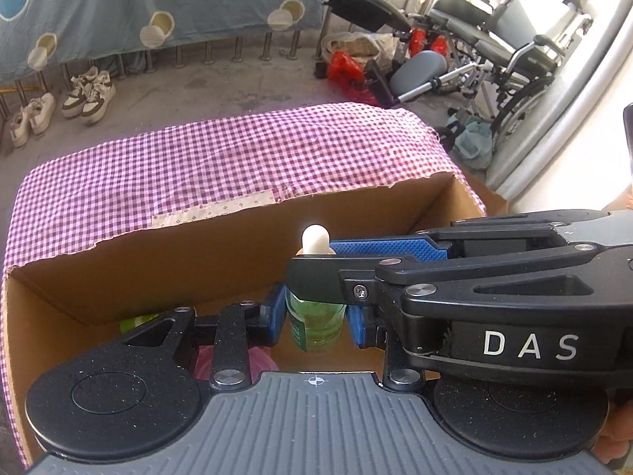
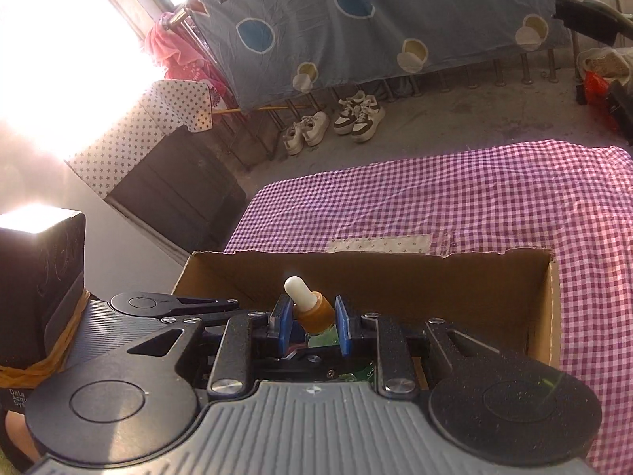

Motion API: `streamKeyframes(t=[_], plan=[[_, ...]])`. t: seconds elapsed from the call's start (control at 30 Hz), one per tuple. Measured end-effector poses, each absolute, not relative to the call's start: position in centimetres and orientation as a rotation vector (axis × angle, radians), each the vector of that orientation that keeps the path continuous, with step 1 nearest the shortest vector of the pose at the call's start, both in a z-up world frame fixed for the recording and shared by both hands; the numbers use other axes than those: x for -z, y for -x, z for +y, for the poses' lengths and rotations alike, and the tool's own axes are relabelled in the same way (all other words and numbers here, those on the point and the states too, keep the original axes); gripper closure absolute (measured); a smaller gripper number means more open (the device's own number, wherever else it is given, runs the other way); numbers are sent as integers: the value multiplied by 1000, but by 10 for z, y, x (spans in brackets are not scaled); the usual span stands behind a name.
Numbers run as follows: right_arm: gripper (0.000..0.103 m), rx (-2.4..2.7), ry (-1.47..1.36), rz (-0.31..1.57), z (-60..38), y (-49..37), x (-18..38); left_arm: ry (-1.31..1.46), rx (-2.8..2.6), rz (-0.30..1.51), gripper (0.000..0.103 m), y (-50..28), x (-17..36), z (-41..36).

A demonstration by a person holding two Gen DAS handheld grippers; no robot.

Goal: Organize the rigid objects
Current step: 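Lower the dropper bottle into the box and open the right tool, then move the right tool to the gold-lidded round jar and close on it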

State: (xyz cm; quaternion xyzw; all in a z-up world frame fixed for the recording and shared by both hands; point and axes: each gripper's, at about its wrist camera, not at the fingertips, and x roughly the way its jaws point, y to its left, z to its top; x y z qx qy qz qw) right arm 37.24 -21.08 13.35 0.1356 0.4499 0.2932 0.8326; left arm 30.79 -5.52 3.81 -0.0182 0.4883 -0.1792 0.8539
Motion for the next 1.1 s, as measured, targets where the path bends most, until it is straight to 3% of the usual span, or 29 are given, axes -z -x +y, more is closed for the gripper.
streamKeyframes(t=[0.43, 0.53, 0.6, 0.7, 0.93, 1.1], plan=[[76, -595, -352, 1011, -211, -401, -101, 37, 345, 1071, 67, -327, -28, -50], [73, -587, -362, 1002, -212, -397, -109, 38, 341, 1069, 53, -322, -35, -50], [59, -578, -372, 982, -216, -392, -119, 28, 339, 1058, 44, -316, -41, -52], [58, -545, -371, 919, -224, -376, -141, -24, 327, 1043, 32, -303, -53, -54], [58, -557, -417, 761, -259, -305, -203, -37, 347, 929, 23, -258, -107, -41], [58, -553, -486, 654, -290, -229, -225, -39, 415, 814, 2, -201, -140, -28]])
